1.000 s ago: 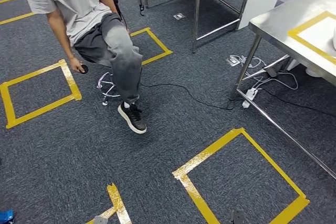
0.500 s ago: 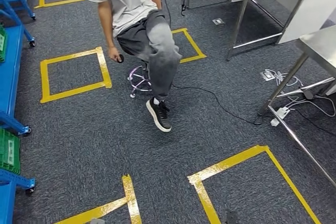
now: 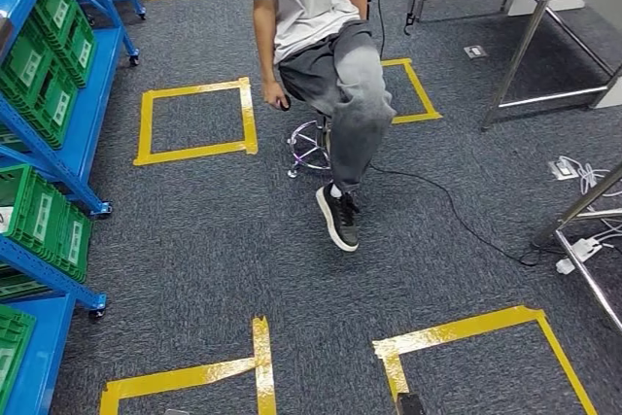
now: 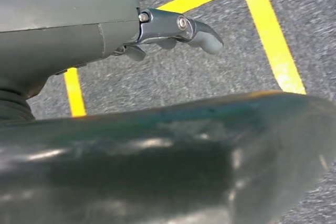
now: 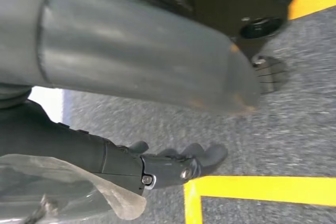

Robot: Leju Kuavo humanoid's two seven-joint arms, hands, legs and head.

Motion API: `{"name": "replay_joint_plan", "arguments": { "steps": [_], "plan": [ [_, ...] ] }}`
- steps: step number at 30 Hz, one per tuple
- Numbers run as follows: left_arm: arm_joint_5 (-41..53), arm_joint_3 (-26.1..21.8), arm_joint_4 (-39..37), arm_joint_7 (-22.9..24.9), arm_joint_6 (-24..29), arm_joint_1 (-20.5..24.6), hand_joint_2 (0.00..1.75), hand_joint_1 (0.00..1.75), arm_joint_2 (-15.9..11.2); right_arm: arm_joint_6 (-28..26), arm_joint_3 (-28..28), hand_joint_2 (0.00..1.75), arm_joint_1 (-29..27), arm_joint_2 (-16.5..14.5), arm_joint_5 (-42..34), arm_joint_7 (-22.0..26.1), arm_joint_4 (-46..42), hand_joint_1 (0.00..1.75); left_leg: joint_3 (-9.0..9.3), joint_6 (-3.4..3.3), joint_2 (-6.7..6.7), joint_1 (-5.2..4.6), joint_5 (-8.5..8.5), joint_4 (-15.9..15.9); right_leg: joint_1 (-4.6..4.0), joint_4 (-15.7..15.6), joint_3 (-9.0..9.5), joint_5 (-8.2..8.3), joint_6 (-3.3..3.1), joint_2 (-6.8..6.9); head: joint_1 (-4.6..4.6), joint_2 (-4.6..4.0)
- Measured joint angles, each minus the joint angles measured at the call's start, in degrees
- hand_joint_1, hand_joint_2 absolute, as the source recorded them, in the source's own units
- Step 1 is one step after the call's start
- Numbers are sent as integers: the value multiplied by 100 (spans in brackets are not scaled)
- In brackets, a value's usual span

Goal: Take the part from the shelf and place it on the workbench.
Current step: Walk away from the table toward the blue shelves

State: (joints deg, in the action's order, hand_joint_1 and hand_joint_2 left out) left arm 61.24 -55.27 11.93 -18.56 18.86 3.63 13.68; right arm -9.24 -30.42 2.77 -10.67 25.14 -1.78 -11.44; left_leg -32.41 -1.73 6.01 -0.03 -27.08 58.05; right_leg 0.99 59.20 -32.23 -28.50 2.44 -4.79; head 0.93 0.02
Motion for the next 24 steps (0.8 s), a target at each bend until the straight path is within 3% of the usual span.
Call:
{"name": "replay_joint_plan", "arguments": {
  "steps": [2, 3, 6, 7, 8, 10, 12, 14, 15, 16, 18, 20, 21, 22, 23, 24],
  "plan": [
    [2, -7, 0, -7, 0, -14, 0, 0, 2, 1, 87, 0, 2, -13, 111, -45, 7, 0, -53, 60, 21, -8, -19, 53, 4, -95, 87, -46, -32, 55, -6, 0],
    [3, -12, 0, -10, 0, -20, 0, 0, 3, 1, 153, 0, 1, -24, 179, -70, 11, 0, -169, 112, -98, -8, -146, 273, 2, -144, 133, -63, -74, 173, -18, 0],
    [4, -27, 0, -13, 0, -20, 0, 0, 4, -2, 274, 0, -19, -46, 274, -108, 17, 0, -742, 230, -496, 7, -740, 1489, -29, -197, 206, -100, -188, 596, -52, 0],
    [4, -29, 0, -13, 0, -24, 0, 0, 3, -2, 279, 0, -22, -46, 275, -109, 18, 0, -838, 238, -510, 16, -786, 1707, -36, -196, 215, -112, -193, 691, -53, 0],
    [4, -33, 0, -13, 0, -32, 0, 0, 3, -3, 285, 0, -21, -46, 275, -109, 18, 0, -825, 240, -523, 22, -714, 1697, -40, -196, 228, -123, -193, 776, -53, 0],
    [4, -38, 0, -13, 0, -43, 0, 0, 1, -3, 303, 0, -14, -48, 275, -109, 18, 0, -485, 217, -637, 19, -326, 1049, -45, -196, 273, -154, -179, 930, -54, 0],
    [12, -40, 0, -13, -3, -30, 0, 0, 4, 4, 325, 0, -11, -51, 328, -102, 18, 0, -114, 161, -940, -33, -76, 317, -73, -189, 310, -199, -136, 1058, -51, 0],
    [60, -39, 0, -10, -25, -19, 0, 0, 13, 45, 437, 0, -5, -52, 644, -70, 18, 0, -27, 98, -1075, -86, -69, 91, -98, -187, 337, -233, -83, 1175, -38, 0],
    [96, -38, 0, -7, -37, -21, 0, 0, 21, 75, 545, 0, 3, -52, 864, -53, 18, 0, -41, 64, -1000, -87, -58, 78, -96, -193, 358, -243, -55, 1238, -34, 0],
    [133, -36, 0, -1, -46, -24, 0, 0, 31, 107, 668, 0, 13, -52, 1050, -42, 18, 0, -39, 30, -935, -80, -46, 57, -87, -188, 364, -266, -23, 1224, -32, 0],
    [187, -31, 0, 9, -52, -12, 0, 0, 59, 165, 876, 0, 20, -52, 1212, -44, 19, 0, -27, -45, -796, -50, -11, 12, -60, 37, 269, -442, 35, 932, -13, 0],
    [219, -21, 0, 11, -60, 18, 0, 0, 88, 219, 998, 0, 11, -52, 1236, -60, 23, 0, -28, -93, -649, -33, 5, 0, -40, 727, -63, -795, 62, 577, 21, 0],
    [228, -17, 0, 11, -63, 27, 0, 0, 98, 239, 1038, 0, 2, -51, 1239, -72, 25, 0, -31, -102, -566, -33, 6, 2, -38, 1127, -268, -944, 69, 516, 30, 0],
    [232, -14, 0, 14, -67, 29, 0, 0, 105, 261, 1076, 0, -8, -51, 1242, -84, 27, 0, -28, -105, -480, -35, 6, 4, -38, 1404, -429, -1000, 73, 496, 34, 0],
    [233, -12, 0, 17, -68, 28, 0, 0, 108, 279, 1108, 0, -17, -50, 1245, -92, 29, 0, -24, -105, -391, -36, 5, 7, -37, 1479, -505, -937, 73, 487, 36, 0],
    [235, -10, 0, 20, -68, 27, 0, 0, 109, 295, 1134, 0, -25, -49, 1250, -97, 30, 0, -17, -103, -303, -34, 4, 13, -35, 1304, -464, -755, 69, 472, 35, 0]
  ]
}}
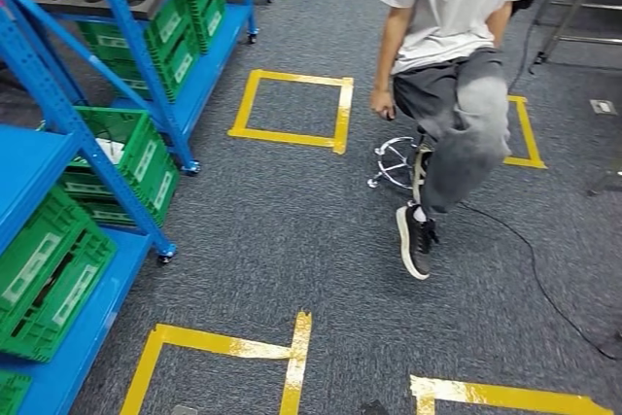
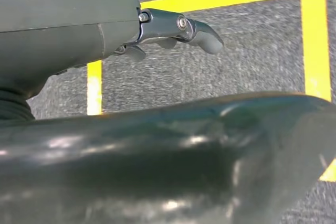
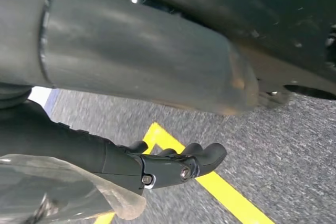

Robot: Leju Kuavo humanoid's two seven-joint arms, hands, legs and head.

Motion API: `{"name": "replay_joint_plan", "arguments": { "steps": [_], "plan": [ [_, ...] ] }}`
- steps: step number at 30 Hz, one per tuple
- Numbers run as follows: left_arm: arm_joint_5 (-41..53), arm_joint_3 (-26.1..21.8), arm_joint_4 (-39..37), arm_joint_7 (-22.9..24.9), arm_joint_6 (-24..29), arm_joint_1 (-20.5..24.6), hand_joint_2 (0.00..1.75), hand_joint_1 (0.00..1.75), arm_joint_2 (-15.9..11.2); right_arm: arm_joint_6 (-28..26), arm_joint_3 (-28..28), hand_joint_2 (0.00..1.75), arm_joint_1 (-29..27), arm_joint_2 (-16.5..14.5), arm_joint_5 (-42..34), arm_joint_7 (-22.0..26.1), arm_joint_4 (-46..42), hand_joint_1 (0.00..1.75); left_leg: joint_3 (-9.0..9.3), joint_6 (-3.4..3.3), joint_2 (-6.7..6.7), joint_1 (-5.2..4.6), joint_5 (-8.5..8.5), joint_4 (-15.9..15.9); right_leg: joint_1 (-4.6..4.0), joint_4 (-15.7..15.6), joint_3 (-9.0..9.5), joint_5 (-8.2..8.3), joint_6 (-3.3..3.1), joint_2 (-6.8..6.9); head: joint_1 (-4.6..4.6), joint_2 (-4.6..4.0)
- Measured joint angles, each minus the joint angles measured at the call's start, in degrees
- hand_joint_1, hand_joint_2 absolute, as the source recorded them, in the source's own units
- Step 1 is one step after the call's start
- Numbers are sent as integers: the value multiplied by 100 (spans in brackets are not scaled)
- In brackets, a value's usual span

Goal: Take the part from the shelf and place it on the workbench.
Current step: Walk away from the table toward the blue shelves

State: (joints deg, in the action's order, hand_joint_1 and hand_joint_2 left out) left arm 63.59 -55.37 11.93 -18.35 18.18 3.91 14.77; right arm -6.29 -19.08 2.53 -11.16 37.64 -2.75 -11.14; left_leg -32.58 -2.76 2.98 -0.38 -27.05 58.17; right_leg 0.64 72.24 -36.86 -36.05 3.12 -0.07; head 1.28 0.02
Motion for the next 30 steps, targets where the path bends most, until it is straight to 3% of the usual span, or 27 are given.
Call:
{"name": "replay_joint_plan", "arguments": {
  "steps": [1, 3, 5, 7, 8, 9, 11, 13, 14, 15, 16, 18, 20, 22, 23, 25, 27, 28, 29, 30],
  "plan": [
    [2, 3, 0, 3, -1, 2, 0, 0, 3, 13, 22, 0, -3, 5, 6, -2, 1, 0, 6, 7, 88, 5, -5, 9, 5, -364, 133, 257, -8, -58, 2, 0],
    [14, 11, 0, 7, -4, 16, 0, 0, 10, 42, 60, 0, -8, 19, 21, -4, 7, 0, -12, 43, 241, 13, -16, 38, 36, -1107, 434, 592, -30, -385, 2, 0],
    [36, 16, 0, 12, -13, 27, 0, 0, 17, 79, 97, 0, -6, 28, 44, -8, 15, 0, -70, 113, 371, 33, 0, 57, 50, -1406, 583, 625, -59, -602, 5, 0],
    [54, 18, 0, 17, -22, 22, 0, 0, 20, 108, 128, 0, -1, 29, 74, -13, 17, 0, -117, 183, 495, 54, 21, 60, 49, -1451, 630, 629, -101, -481, 7, 0],
    [60, 19, 0, 19, -25, 19, 0, 0, 20, 116, 138, 0, 0, 30, 84, -15, 17, 0, -141, 210, 445, 46, -14, 108, 55, -1477, 650, 639, -132, -397, -3, 0],
    [63, 19, 0, 22, -26, 21, 0, 0, 20, 121, 145, 0, -5, 31, 92, -15, 18, 0, -205, 236, 320, 35, -106, 249, 61, -1506, 673, 647, -168, -298, -21, 0],
    [70, 21, 0, 25, -27, 32, 0, 0, 21, 125, 157, 0, -14, 32, 94, -13, 19, 0, -486, 282, -41, 22, -439, 872, 53, -1534, 708, 638, -228, -87, -51, 0],
    [71, 22, 0, 26, -31, 31, 0, 0, 22, 127, 165, 0, -28, 38, 95, -14, 19, 0, -812, 318, -192, 47, -702, 1566, 39, -1532, 727, 610, -246, 126, -57, 0],
    [71, 22, 0, 26, -32, 23, 0, 0, 22, 127, 169, 0, -31, 41, 95, -15, 19, 0, -865, 330, -216, 61, -690, 1682, 36, -1531, 741, 595, -246, 222, -57, 0],
    [71, 22, 0, 27, -32, 15, 0, 0, 19, 127, 172, 0, -30, 44, 95, -16, 19, 0, -806, 338, -238, 71, -569, 1572, 35, -1531, 759, 579, -240, 305, -59, 0],
    [71, 22, 0, 27, -32, 10, 0, 0, 16, 127, 176, 0, -27, 44, 96, -16, 19, 0, -639, 339, -289, 78, -364, 1248, 35, -1531, 788, 559, -229, 380, -59, 0],
    [75, 24, 0, 28, -33, 11, 0, 0, 14, 133, 186, 0, -23, 44, 98, -16, 19, 0, -237, 315, -571, 47, -63, 469, 19, -1524, 835, 504, -176, 511, -63, 0],
    [90, 28, 0, 35, -34, 17, 0, 0, 21, 164, 199, 0, -16, 47, 124, -27, 19, 0, -62, 248, -779, -4, -26, 112, -15, -1519, 861, 453, -113, 631, -53, 0],
    [108, 31, 0, 55, -36, 11, 0, 0, 25, 225, 232, 0, 8, 49, 196, -56, 18, 0, -73, 167, -690, -22, -39, 96, -26, -1533, 915, 428, -64, 755, -34, 0],
    [112, 30, 0, 63, -37, 3, 0, 0, 25, 256, 256, 0, 21, 49, 240, -75, 18, 0, -72, 131, -623, -15, -30, 82, -18, -1519, 930, 394, -38, 736, -23, 0],
    [101, 28, 0, 73, -48, 6, 0, 0, 24, 290, 303, 0, 35, 49, 306, -99, 18, 0, -64, 54, -485, 13, -4, 49, 1, -1205, 791, 176, 3, 457, 3, 0],
    [81, 27, 1, 72, -72, 13, 0, 0, 22, 301, 344, 0, 31, 49, 352, -117, 20, 0, -71, 0, -343, 21, 4, 44, 10, -412, 384, -180, 13, 113, 38, 0],
    [74, 26, 1, 72, -83, 12, 0, 0, 18, 303, 363, 0, 25, 49, 371, -128, 20, 0, -71, -13, -261, 17, 4, 45, 8, -16, 158, -296, 12, 46, 46, 0],
    [69, 25, 1, 72, -93, 7, 0, 0, 14, 305, 380, 0, 16, 49, 387, -138, 21, 0, -66, -17, -176, 11, 3, 46, 7, 210, 0, -296, 6, 22, 46, 0],
    [66, 23, 1, 72, -101, 2, 0, 0, 9, 305, 396, 0, 8, 50, 398, -146, 21, 0, -56, -18, -88, 7, 1, 46, 5, 200, -55, -169, -6, 9, 46, 0]
  ]
}}
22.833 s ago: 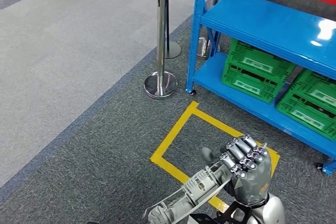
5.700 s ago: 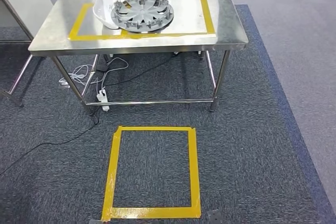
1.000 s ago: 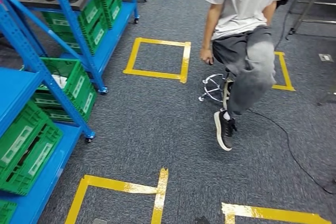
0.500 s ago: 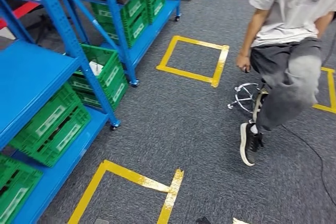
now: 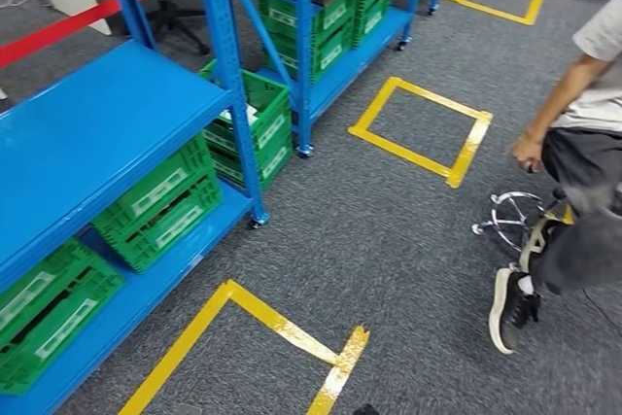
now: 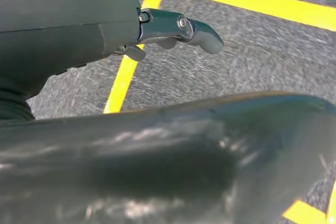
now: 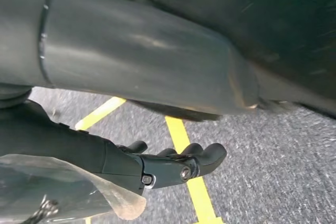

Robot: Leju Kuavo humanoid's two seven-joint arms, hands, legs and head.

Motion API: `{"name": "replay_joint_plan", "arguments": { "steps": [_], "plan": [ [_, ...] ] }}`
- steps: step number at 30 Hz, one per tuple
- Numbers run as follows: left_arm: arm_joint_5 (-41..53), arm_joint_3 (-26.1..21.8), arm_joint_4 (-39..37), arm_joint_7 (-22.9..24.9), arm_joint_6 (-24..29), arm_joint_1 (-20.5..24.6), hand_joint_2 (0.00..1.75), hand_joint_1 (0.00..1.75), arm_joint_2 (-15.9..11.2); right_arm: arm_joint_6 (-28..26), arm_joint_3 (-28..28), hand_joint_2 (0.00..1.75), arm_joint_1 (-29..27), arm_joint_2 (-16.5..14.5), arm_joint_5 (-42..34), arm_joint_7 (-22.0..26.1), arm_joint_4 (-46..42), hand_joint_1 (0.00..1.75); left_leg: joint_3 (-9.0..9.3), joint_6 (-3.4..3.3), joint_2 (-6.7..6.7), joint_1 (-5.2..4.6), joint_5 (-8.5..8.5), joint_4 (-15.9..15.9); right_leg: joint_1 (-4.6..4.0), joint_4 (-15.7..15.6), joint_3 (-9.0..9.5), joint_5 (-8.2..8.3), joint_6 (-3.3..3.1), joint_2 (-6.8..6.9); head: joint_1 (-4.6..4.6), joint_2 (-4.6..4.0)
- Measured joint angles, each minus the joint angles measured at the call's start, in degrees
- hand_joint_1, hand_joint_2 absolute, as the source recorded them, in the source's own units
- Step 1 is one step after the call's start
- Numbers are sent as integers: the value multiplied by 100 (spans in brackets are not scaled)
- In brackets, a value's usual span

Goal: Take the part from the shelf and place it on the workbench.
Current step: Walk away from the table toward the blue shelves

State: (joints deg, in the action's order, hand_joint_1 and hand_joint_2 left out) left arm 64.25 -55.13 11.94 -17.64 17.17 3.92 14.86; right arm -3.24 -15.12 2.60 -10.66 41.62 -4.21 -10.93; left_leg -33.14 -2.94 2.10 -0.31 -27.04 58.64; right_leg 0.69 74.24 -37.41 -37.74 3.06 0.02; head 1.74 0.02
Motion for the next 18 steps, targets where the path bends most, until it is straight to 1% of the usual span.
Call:
{"name": "replay_joint_plan", "arguments": {
  "steps": [1, 2, 3, 4, 5, 6, 7, 8, 9, 10, 11, 12, 13, 14, 15, 16, 17, 18],
  "plan": [
    [-3, -2, -1, 0, -6, -3, 0, 0, -5, 1, 10, 0, -8, 0, 7, -5, 0, 0, 13, 2, 92, -2, -3, 1, 0, -243, 52, 232, -19, -29, 1, 0],
    [-6, -3, -1, 0, -13, -4, 0, 0, -7, 2, 19, 0, -11, 0, 14, -7, 1, 0, 24, 6, 180, -1, -6, 1, 1, -644, 184, 509, -41, -112, 1, 0],
    [-13, -4, -1, -3, -20, -1, 0, 0, -7, 13, 27, 0, -12, 0, 29, -12, 3, 0, 27, 19, 255, -7, -11, 7, 9, -1041, 329, 712, -66, -250, -2, 0],
    [-33, -5, -1, -18, -29, 0, 0, 0, -7, 28, 40, 0, -11, -1, 54, -22, 7, 0, 15, 41, 329, -7, -14, 16, 17, -1365, 470, 828, -85, -370, -2, 0],
    [-62, -8, 0, -41, -40, -4, 0, 0, -8, 54, 59, 0, -9, -1, 87, -40, 11, 0, -6, 74, 391, 1, -8, 19, 20, -1544, 555, 861, -104, -459, -3, 0],
    [-93, -13, 1, -67, -52, -12, 0, 0, -11, 80, 81, 0, -4, -1, 125, -68, 14, 0, -27, 113, 450, 10, 3, 21, 18, -1601, 595, 837, -119, -483, -2, 0],
    [-119, -19, 1, -87, -61, -26, 0, 0, -18, 101, 107, 0, 2, -4, 162, -97, 16, 0, -47, 154, 515, 19, 16, 15, 17, -1637, 628, 838, -137, -432, 0, 0],
    [-131, -26, 1, -77, -71, -44, 0, 0, -27, 116, 130, 0, 6, -15, 199, -125, 16, 0, -56, 190, 511, 20, 9, 25, 22, -1658, 640, 852, -164, -364, -1, 0],
    [-131, -30, 1, -43, -78, -56, 0, 0, -36, 121, 148, 0, 8, -27, 237, -145, 17, 0, -79, 219, 432, 11, -40, 85, 34, -1690, 660, 865, -193, -295, -16, 0],
    [-120, -33, 1, 12, -83, -63, 0, 0, -45, 124, 165, 0, 6, -41, 277, -154, 17, 0, -147, 249, 298, 1, -150, 243, 47, -1722, 682, 875, -223, -211, -40, 0],
    [-105, -34, 1, 77, -91, -64, 0, 0, -51, 125, 183, 0, 4, -52, 318, -157, 17, 0, -265, 276, 128, 3, -317, 523, 51, -1741, 701, 875, -247, -121, -62, 0],
    [-88, -34, 1, 125, -101, -63, 0, 0, -54, 126, 200, 0, -1, -56, 353, -155, 17, 0, -431, 304, -2, 11, -505, 885, 48, -1746, 711, 865, -263, -32, -83, 0],
    [-73, -34, 1, 162, -110, -63, 0, 0, -56, 127, 219, 0, -7, -58, 383, -155, 17, 0, -602, 333, -72, 29, -663, 1256, 45, -1745, 721, 852, -270, 70, -88, 0],
    [-63, -34, 1, 183, -119, -68, 0, 0, -58, 128, 238, 0, -11, -58, 403, -154, 17, 0, -716, 359, -104, 50, -733, 1507, 44, -1744, 732, 837, -272, 168, -87, 0],
    [-57, -34, 1, 195, -125, -76, 0, 0, -61, 127, 252, 0, -10, -58, 415, -154, 17, 0, -731, 380, -126, 70, -689, 1554, 44, -1743, 745, 823, -267, 257, -87, 0],
    [-52, -34, 1, 204, -127, -84, 0, 0, -66, 127, 264, 0, -4, -58, 420, -152, 17, 0, -628, 397, -160, 89, -534, 1365, 46, -1743, 766, 807, -258, 337, -89, 0],
    [-49, -34, 1, 210, -128, -89, 0, 0, -72, 127, 275, 0, 3, -60, 422, -151, 17, 0, -428, 403, -239, 101, -315, 982, 49, -1742, 796, 788, -242, 409, -89, 0],
    [-48, -34, 1, 213, -128, -89, 0, 0, -75, 127, 286, 0, 9, -61, 424, -149, 17, 0, -215, 402, -382, 90, -156, 579, 41, -1742, 822, 765, -218, 472, -90, 0]
  ]
}}
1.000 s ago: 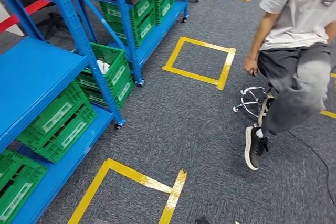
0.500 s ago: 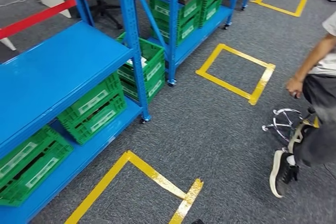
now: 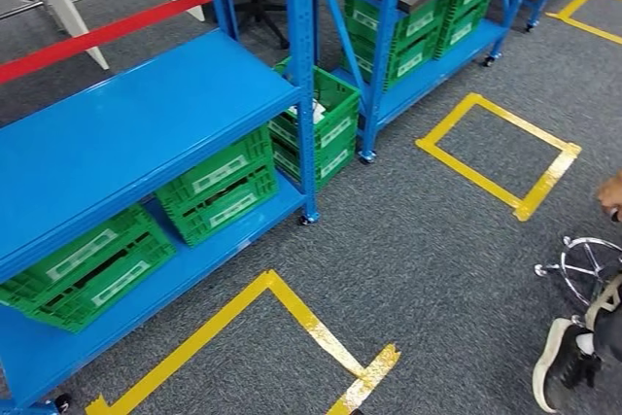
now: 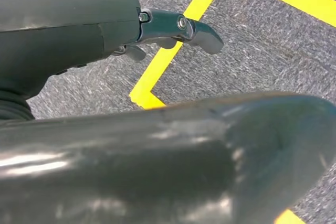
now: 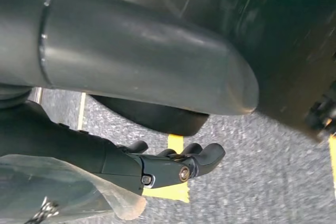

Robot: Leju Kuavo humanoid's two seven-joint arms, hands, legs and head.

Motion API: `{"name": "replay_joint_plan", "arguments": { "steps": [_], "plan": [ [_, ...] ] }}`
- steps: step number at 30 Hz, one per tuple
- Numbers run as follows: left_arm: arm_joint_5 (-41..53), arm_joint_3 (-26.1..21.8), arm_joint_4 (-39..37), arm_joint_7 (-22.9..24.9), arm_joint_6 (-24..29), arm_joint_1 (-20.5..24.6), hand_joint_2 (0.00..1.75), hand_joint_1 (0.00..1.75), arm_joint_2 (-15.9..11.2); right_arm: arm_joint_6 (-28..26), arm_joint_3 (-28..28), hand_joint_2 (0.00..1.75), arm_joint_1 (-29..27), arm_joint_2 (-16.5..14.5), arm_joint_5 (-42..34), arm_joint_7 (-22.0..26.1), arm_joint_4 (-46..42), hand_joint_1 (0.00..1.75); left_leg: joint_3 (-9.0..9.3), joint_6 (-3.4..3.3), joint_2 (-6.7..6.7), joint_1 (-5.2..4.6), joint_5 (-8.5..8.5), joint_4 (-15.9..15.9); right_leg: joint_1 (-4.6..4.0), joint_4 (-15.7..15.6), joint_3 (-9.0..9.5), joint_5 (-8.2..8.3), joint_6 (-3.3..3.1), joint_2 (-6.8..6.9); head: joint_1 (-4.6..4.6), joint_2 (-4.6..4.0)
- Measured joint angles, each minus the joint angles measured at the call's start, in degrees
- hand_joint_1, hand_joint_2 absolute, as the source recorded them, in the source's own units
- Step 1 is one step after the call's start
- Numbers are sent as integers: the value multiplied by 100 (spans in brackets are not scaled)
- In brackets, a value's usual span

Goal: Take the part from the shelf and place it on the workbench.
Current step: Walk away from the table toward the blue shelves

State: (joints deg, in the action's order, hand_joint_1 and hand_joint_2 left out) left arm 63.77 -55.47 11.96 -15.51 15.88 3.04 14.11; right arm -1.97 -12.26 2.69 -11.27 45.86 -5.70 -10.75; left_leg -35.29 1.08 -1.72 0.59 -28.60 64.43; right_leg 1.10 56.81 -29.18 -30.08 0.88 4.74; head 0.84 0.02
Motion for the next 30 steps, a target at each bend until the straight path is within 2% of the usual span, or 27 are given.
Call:
{"name": "replay_joint_plan", "arguments": {
  "steps": [1, 2, 3, 5, 6, 7, 9, 10, 11, 12, 13, 14, 15, 16, 17, 18, 20, 21, 22, 24, 25, 26, 27, 28, 29, 30],
  "plan": [
    [2, 0, 0, 1, -1, 6, 0, 0, -1, 0, 10, 0, 5, -1, 1, 2, 0, 0, 165, -26, -120, -15, 106, -330, -15, 6, 25, -26, 34, 61, -4, 0],
    [9, 1, 0, 1, -4, 11, 0, 0, -1, 0, 19, 0, 9, -1, 2, 3, 0, 0, 256, -59, -208, -33, 141, -523, -31, 11, 43, -48, 67, 116, -1, 0],
    [20, 1, 0, 1, -9, 12, 0, 0, -1, 0, 24, 0, 14, -1, 2, 5, 0, 0, 271, -99, -235, -57, 113, -573, -46, 11, 56, -62, 101, 169, 3, 0],
    [45, 2, 0, -25, -23, -4, 0, 0, -5, 1, 27, 0, 31, -3, 1, 9, -1, 0, 254, -186, -116, -59, 123, -594, -35, 8, 78, -93, 165, 232, 11, 0],
    [55, 1, 0, -61, -32, -10, 0, 0, -7, 2, 28, 0, 37, -5, -2, 14, -1, 0, 258, -228, -58, -51, 131, -608, -20, 57, 63, -151, 194, 146, 17, 0],
    [71, 2, 0, -111, -37, -5, 0, 0, -8, 5, 28, 0, 38, -8, -8, 19, -2, 0, 261, -268, 2, -38, 144, -624, -8, 205, -2, -260, 216, 1, 30, 0],
    [117, 9, 0, -218, -42, 23, 0, 0, 2, 16, 28, 0, 30, -7, -35, 37, -2, 0, 261, -322, 125, -26, 157, -636, 1, 887, -328, -614, 232, -338, 62, 0],
    [143, 15, 0, -263, -38, 35, 0, 0, 10, 25, 26, 0, 22, -2, -55, 48, -1, 0, 256, -333, 198, -29, 159, -634, -2, 1311, -547, -772, 230, -415, 69, 0],
    [161, 21, 0, -304, -31, 41, 0, 0, 17, 34, 22, 0, 10, 7, -78, 60, -1, 0, 258, -338, 277, -32, 158, -632, -4, 1629, -732, -844, 226, -449, 70, 0],
    [175, 26, 0, -343, -21, 42, 0, 0, 21, 48, 16, 0, -2, 16, -105, 70, 0, 0, 262, -338, 360, -35, 157, -630, -5, 1744, -833, -795, 217, -463, 71, 0],
    [180, 29, 0, -376, -8, 43, 0, 0, 24, 62, 8, 0, -11, 25, -135, 76, 0, 0, 269, -337, 446, -36, 156, -627, -5, 1621, -824, -629, 204, -478, 70, 0],
    [184, 30, 0, -396, 5, 47, 0, 0, 28, 75, -5, 0, -17, 31, -163, 78, 0, 0, 277, -333, 531, -35, 154, -623, -1, 1292, -715, -383, 188, -524, 70, 0],
    [190, 31, 0, -405, 17, 52, 0, 0, 34, 86, -20, 0, -19, 34, -186, 78, 1, 0, 279, -323, 610, -30, 150, -618, 9, 888, -564, -160, 169, -657, 70, 0],
    [198, 31, 0, -394, 28, 62, 0, 0, 40, 95, -34, 0, -22, 37, -198, 78, 3, 0, 270, -303, 689, -35, 142, -600, 24, 514, -413, -10, 154, -796, 67, 0],
    [208, 31, 0, -373, 35, 71, 0, 0, 44, 102, -50, 0, -25, 39, -203, 77, 5, 0, 252, -272, 757, -34, 143, -590, 32, 266, -300, 64, 143, -912, 66, 0],
    [217, 31, 0, -340, 39, 74, 0, 0, 46, 107, -62, 0, -22, 40, -204, 77, 7, 0, 230, -234, 820, -29, 150, -586, 33, 154, -241, 67, 132, -984, 66, 0],
    [246, 31, 0, -260, 42, 63, 0, 0, 42, 115, -82, 0, -15, 43, -210, 73, 9, 0, 196, -156, 917, -13, 170, -593, 24, 125, -201, 68, 99, -890, 66, 0],
    [274, 34, 0, -215, 44, 54, 0, 0, 43, 117, -96, 0, -12, 44, -221, 72, 9, 0, 181, -123, 851, -18, 151, -568, 28, 109, -190, 78, 71, -823, 58, 0],
    [310, 44, 0, -172, 51, 49, 0, 0, 46, 118, -113, 0, -15, 44, -237, 72, 9, 0, 135, -91, 714, -27, 74, -461, 35, 90, -176, 84, 38, -744, 34, 0],
    [384, 79, 0, -107, 70, 57, 0, 0, 64, 122, -151, 0, -26, 44, -269, 74, 9, 0, -114, -36, 375, -38, -256, 105, 31, 71, -151, 78, -16, -558, -10, 0],
    [413, 102, 0, -91, 78, 62, 0, 0, 75, 127, -170, 0, -36, 45, -282, 73, 9, 0, -302, -15, 293, -29, -451, 515, 21, 71, -146, 66, -34, -454, -23, 0],
    [435, 121, 0, -87, 82, 63, 0, 0, 87, 133, -187, 0, -46, 47, -293, 71, 9, 0, -461, 0, 265, -18, -582, 861, 12, 73, -141, 56, -42, -350, -23, 0],
    [449, 137, 0, -87, 84, 60, 0, 0, 96, 141, -203, 0, -53, 49, -302, 69, 9, 0, -542, 8, 253, -11, -611, 1050, 6, 74, -133, 45, -44, -251, -22, 0],
    [457, 150, 0, -88, 84, 54, 0, 0, 102, 146, -216, 0, -55, 49, -310, 68, 9, 0, -508, 8, 240, -7, -519, 1002, 2, 75, -120, 33, -43, -166, -23, 0],
    [460, 161, 0, -89, 85, 51, 0, 0, 103, 150, -227, 0, -52, 49, -315, 68, 9, 0, -359, -3, 201, -9, -334, 721, 0, 75, -97, 19, -36, -89, -24, 0],
    [462, 170, 0, -89, 87, 50, 0, 0, 104, 154, -235, 0, -48, 49, -317, 68, 9, 0, -141, -29, 94, -19, -123, 304, -4, 74, -67, 1, -25, -18, -24, 0]
  ]
}}
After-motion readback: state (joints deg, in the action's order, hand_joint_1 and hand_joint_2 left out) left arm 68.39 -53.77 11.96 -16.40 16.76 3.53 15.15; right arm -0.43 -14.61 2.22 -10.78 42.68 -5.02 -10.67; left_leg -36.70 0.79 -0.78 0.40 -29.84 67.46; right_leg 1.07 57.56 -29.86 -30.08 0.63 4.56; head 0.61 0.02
